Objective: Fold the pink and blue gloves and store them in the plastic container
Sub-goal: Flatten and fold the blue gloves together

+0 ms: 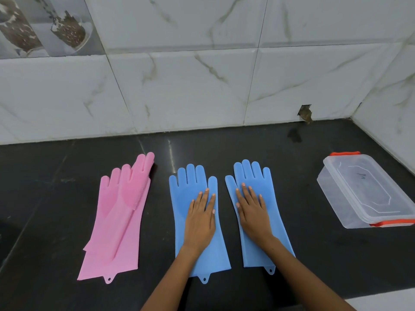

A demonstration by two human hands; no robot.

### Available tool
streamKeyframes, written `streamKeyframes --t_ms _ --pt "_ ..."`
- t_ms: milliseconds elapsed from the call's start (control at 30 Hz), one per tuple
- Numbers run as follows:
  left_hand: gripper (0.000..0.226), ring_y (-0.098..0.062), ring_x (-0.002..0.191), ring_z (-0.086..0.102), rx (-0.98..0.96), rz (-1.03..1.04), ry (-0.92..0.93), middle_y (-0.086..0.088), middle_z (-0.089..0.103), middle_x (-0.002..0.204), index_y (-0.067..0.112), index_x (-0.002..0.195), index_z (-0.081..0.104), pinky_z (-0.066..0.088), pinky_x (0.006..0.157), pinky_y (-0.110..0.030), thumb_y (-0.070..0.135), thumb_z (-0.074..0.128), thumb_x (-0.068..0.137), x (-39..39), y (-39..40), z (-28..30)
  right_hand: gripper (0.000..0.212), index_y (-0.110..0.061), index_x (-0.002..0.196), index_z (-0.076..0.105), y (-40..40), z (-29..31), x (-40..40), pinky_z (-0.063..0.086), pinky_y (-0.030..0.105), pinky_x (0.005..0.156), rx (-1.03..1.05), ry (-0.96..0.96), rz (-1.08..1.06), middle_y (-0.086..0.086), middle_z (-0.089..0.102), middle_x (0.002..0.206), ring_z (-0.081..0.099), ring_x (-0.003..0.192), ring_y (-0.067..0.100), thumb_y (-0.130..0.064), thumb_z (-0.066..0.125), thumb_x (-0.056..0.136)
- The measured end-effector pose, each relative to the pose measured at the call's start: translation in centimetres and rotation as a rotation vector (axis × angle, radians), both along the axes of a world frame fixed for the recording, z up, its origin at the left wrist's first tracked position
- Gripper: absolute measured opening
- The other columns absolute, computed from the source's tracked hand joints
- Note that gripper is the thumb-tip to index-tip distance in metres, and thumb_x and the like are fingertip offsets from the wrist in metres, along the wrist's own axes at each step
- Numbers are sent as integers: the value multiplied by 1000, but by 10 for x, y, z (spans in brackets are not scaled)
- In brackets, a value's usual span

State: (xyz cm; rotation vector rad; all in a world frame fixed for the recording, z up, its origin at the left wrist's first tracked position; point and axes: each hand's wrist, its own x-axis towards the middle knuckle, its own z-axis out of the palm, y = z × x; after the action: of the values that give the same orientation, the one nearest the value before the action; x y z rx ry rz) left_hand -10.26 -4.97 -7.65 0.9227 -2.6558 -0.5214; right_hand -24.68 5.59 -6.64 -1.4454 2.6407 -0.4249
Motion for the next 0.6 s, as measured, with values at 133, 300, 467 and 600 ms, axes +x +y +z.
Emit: streamKeyframes --t_ms 133,300,467,600 --pt "47 -14 147 10 96 40 93 3 20 158 25 147 28 5 119 -32 36 33 101 -4 2 10 44 -17 141 39 22 17 -4 21 40 117 -247 -123 -89 2 30 154 28 142 20 -23 43 98" --pt "33 -25 125 47 49 44 233 -9 55 132 12 121 62 36 105 -34 28 54 94 -48 12 43 34 -17 122 56 84 27 -17 46 32 89 -240 -178 -360 4 58 124 56 108 17 -30 58 90" --pt "20 -20 97 55 219 -119 284 -8 64 98 5 94 72 48 81 -29 23 63 89 -121 45 70 31 -18 109 63 117 43 -17 52 29 68 -194 -279 -435 -4 66 93 61 78 11 -29 71 81" --pt "22 -23 84 58 267 -150 128 -12 64 87 1 77 68 50 76 -34 22 72 82 -157 62 73 24 -15 99 69 116 50 -18 55 33 69 -165 -356 -449 -3 71 86 65 76 12 -25 75 77"
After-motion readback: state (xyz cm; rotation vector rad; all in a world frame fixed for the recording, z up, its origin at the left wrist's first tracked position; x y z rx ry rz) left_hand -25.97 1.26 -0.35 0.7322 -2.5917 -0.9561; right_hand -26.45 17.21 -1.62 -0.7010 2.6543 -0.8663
